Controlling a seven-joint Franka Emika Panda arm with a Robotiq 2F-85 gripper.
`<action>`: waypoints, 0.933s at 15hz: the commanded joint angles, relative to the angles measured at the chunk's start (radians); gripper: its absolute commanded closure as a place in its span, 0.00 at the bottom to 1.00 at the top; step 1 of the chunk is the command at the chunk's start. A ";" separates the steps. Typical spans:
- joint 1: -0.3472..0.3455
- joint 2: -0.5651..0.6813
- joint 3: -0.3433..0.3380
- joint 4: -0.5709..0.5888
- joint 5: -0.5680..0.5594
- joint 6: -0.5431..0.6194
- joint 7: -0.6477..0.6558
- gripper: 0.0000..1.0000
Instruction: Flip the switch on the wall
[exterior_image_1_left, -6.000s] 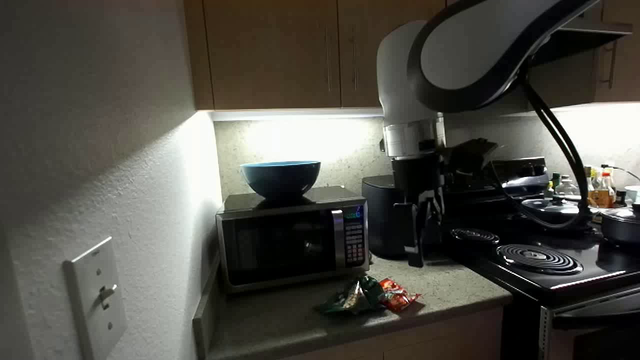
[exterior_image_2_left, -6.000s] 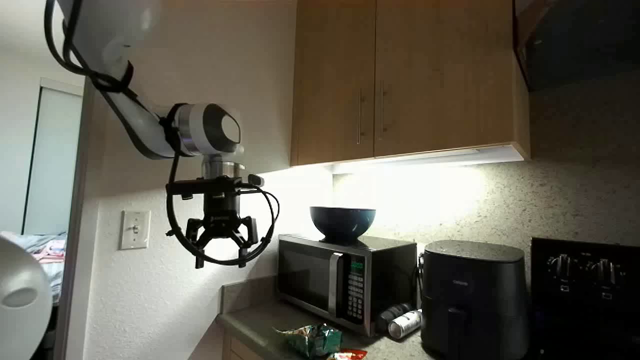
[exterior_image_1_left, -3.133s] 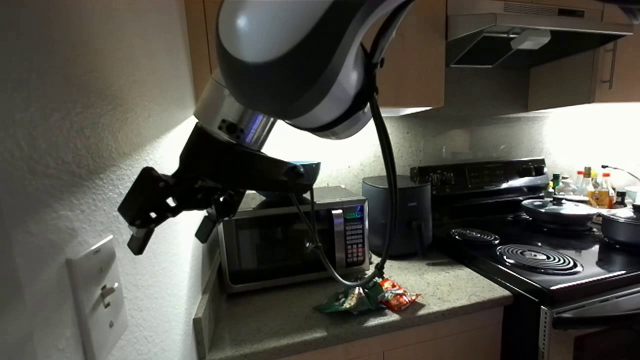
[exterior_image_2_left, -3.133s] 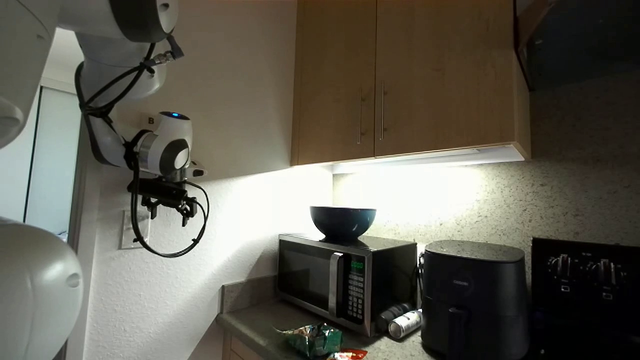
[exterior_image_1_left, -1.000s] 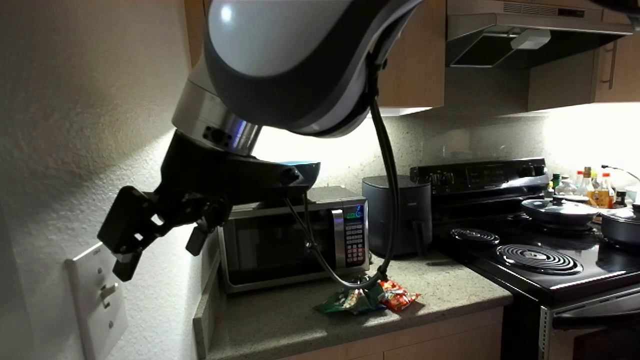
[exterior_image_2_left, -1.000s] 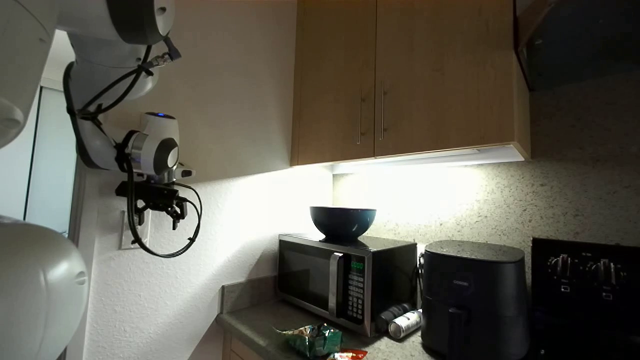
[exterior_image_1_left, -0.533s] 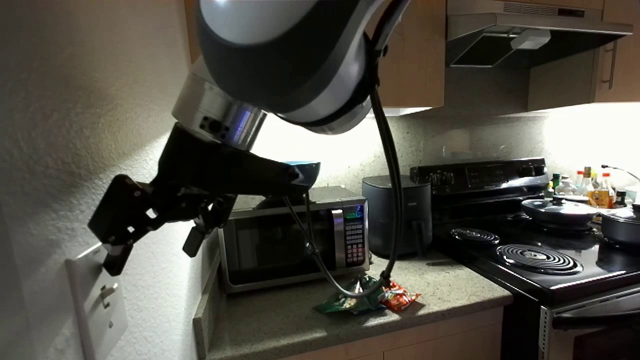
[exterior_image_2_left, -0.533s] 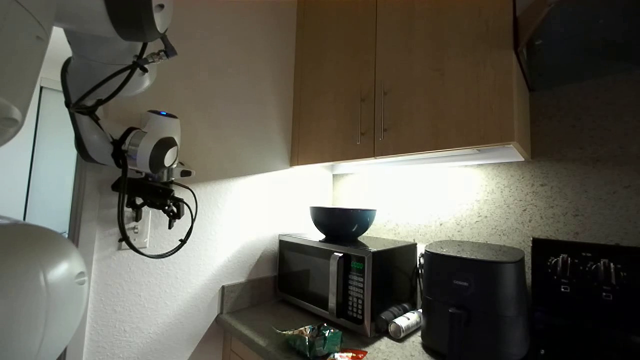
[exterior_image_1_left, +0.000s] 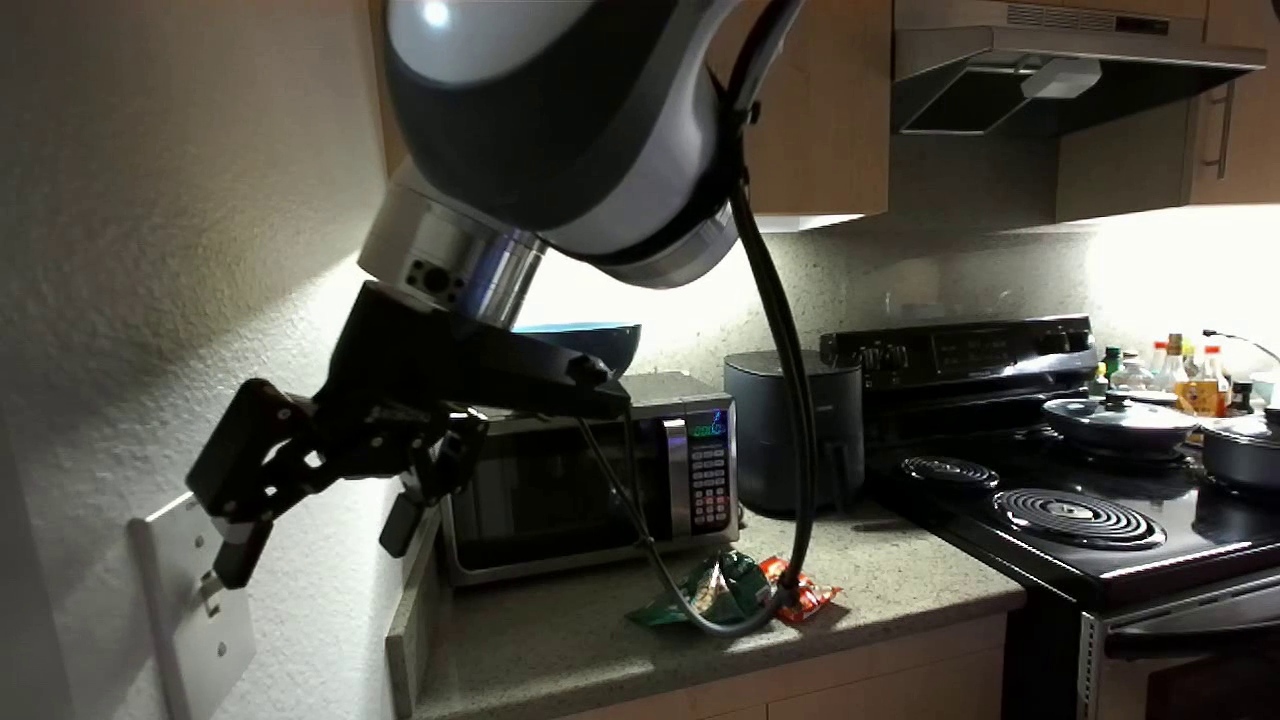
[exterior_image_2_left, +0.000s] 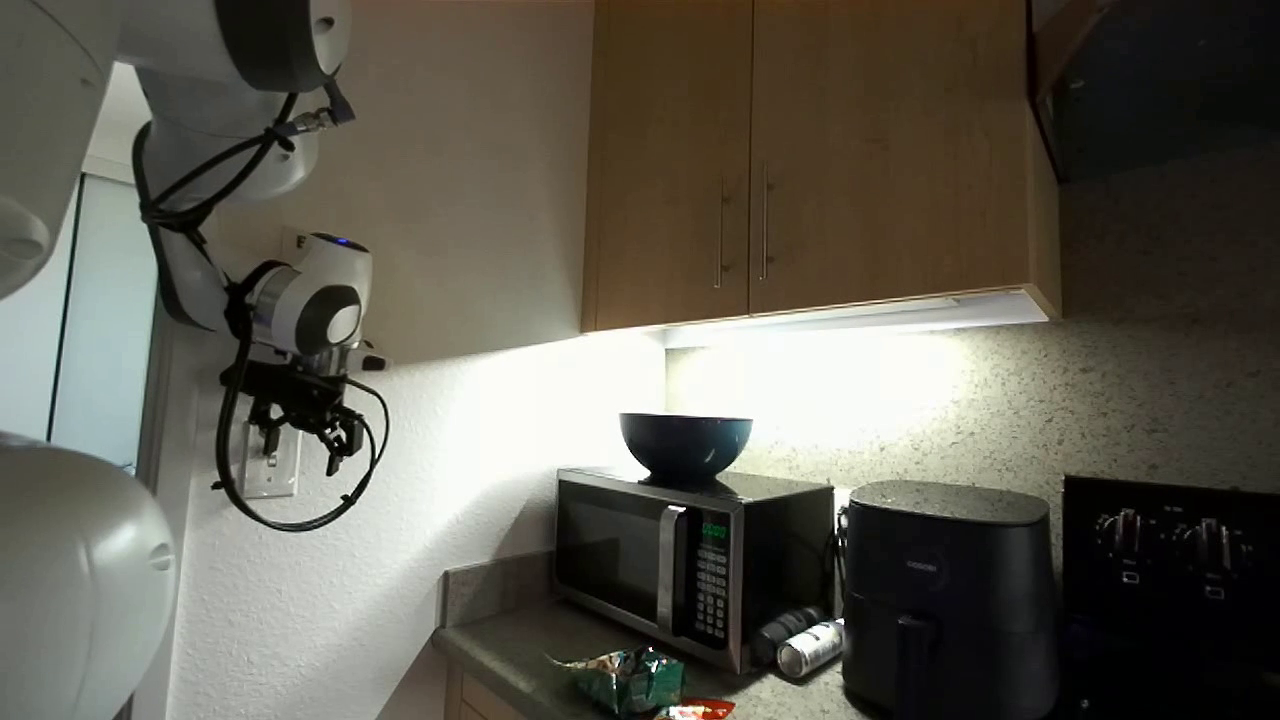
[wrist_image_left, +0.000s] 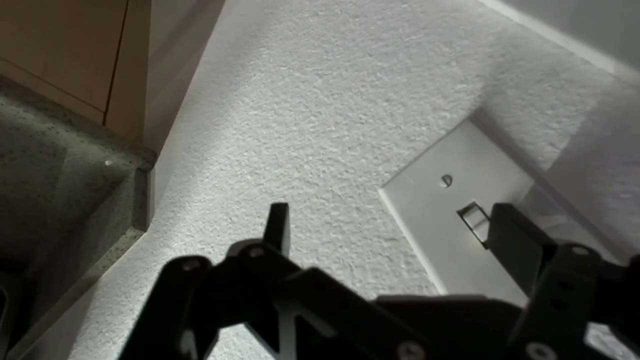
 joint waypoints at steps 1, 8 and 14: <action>-0.012 -0.003 0.002 -0.010 0.029 -0.027 0.016 0.00; -0.013 0.031 -0.047 -0.021 -0.025 -0.072 0.116 0.00; -0.017 0.068 -0.065 -0.009 -0.026 -0.067 0.106 0.00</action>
